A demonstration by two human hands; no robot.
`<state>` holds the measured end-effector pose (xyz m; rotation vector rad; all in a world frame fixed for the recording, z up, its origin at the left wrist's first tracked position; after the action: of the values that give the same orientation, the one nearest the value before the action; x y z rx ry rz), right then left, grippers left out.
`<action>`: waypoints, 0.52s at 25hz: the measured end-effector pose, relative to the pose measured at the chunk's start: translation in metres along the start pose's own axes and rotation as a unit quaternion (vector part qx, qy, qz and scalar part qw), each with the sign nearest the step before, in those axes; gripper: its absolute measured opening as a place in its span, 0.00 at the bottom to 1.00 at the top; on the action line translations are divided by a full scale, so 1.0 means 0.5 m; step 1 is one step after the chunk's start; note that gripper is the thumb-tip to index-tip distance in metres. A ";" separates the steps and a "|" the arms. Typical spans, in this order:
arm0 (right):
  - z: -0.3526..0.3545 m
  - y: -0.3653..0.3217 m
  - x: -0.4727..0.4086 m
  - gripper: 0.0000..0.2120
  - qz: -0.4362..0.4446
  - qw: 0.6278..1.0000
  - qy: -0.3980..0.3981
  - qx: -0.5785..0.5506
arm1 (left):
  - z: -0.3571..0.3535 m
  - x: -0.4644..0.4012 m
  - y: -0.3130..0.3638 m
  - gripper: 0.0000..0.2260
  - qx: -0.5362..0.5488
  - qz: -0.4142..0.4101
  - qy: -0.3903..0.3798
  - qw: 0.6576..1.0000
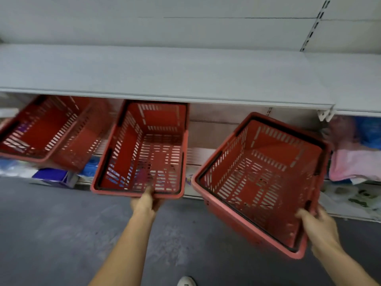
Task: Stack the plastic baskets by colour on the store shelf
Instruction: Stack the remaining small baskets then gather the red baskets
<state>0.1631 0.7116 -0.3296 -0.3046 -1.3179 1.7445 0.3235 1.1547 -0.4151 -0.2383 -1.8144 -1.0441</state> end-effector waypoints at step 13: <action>0.205 -0.065 0.037 0.13 0.026 0.995 -0.092 -0.021 | 0.232 0.216 -0.177 0.15 -0.058 -0.004 0.003 0.998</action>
<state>0.1020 0.6611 -0.2548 -0.2063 -1.4908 1.8254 0.1438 1.1567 -0.3908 -0.2974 -1.7519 -1.1562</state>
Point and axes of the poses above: each hand's wrist, its own x-axis away from the middle knuckle, its own z-axis out of the back of the hand, y = z × x, the point moved 7 cm from there along -x, towards the middle knuckle, and after that the axes turned 8 degrees about z, right-handed, at the moved point
